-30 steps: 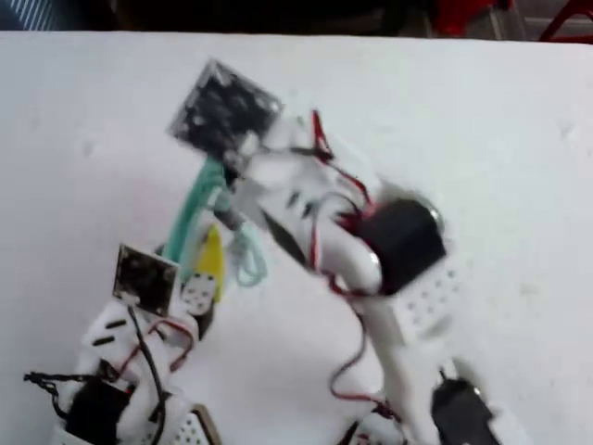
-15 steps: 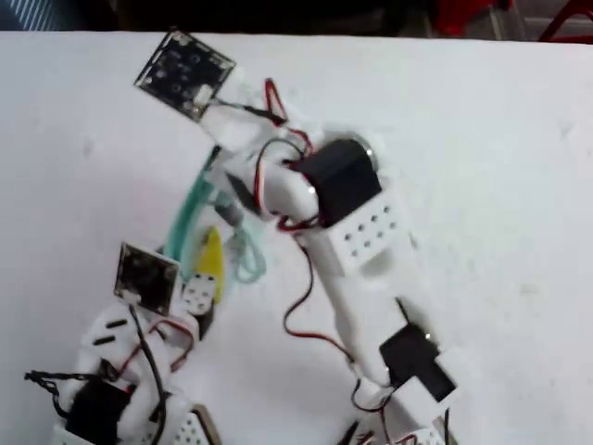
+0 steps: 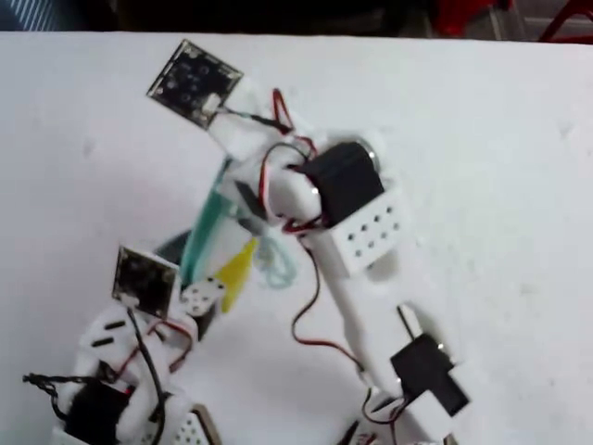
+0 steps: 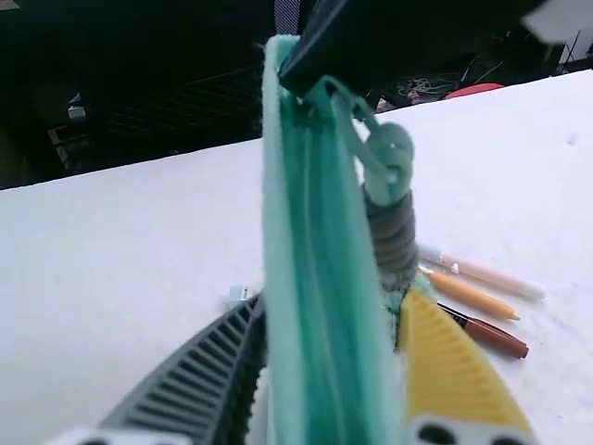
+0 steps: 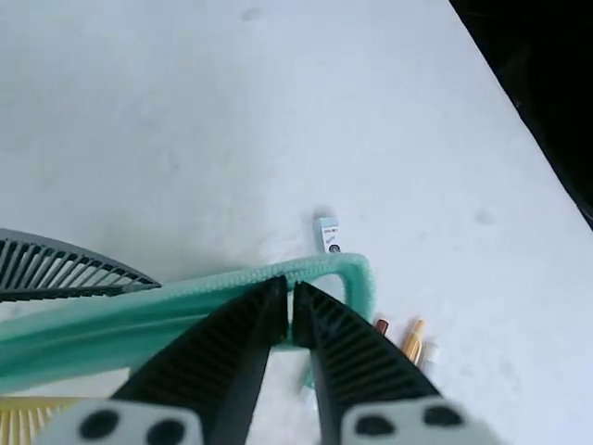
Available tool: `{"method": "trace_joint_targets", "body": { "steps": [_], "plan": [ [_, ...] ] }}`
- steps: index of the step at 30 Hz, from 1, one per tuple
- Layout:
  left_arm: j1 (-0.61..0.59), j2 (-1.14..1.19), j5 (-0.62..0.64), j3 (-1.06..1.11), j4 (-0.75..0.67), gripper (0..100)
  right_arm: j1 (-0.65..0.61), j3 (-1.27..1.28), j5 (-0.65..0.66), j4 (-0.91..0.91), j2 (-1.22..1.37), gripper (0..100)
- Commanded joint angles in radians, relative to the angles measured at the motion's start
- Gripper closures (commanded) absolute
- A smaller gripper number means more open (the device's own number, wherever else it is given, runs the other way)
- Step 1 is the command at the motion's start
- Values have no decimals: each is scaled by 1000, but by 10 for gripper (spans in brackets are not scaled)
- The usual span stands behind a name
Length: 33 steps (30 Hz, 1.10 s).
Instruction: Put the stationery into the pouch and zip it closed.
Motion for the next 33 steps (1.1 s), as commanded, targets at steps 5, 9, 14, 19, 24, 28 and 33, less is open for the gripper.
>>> {"method": "trace_joint_targets", "body": {
  "steps": [5,9,14,19,24,28,33],
  "plan": [
    [5,-4,-5,-6,-20,759,-108,261,-2,27,-21,981],
    [5,-4,-6,-6,-20,759,-143,301,-5,25,-74,977],
    [5,-4,-3,-6,-20,760,-147,310,-9,27,-147,814],
    [5,-4,-6,-6,-26,828,-160,359,-9,27,-156,711],
    [13,-4,-6,-8,-26,872,-176,356,-2,25,-162,696],
    [13,-4,-2,-8,-20,806,-182,354,14,24,-160,645],
    [12,-4,-2,-12,23,765,-193,359,149,25,-186,639]
  ]
}}
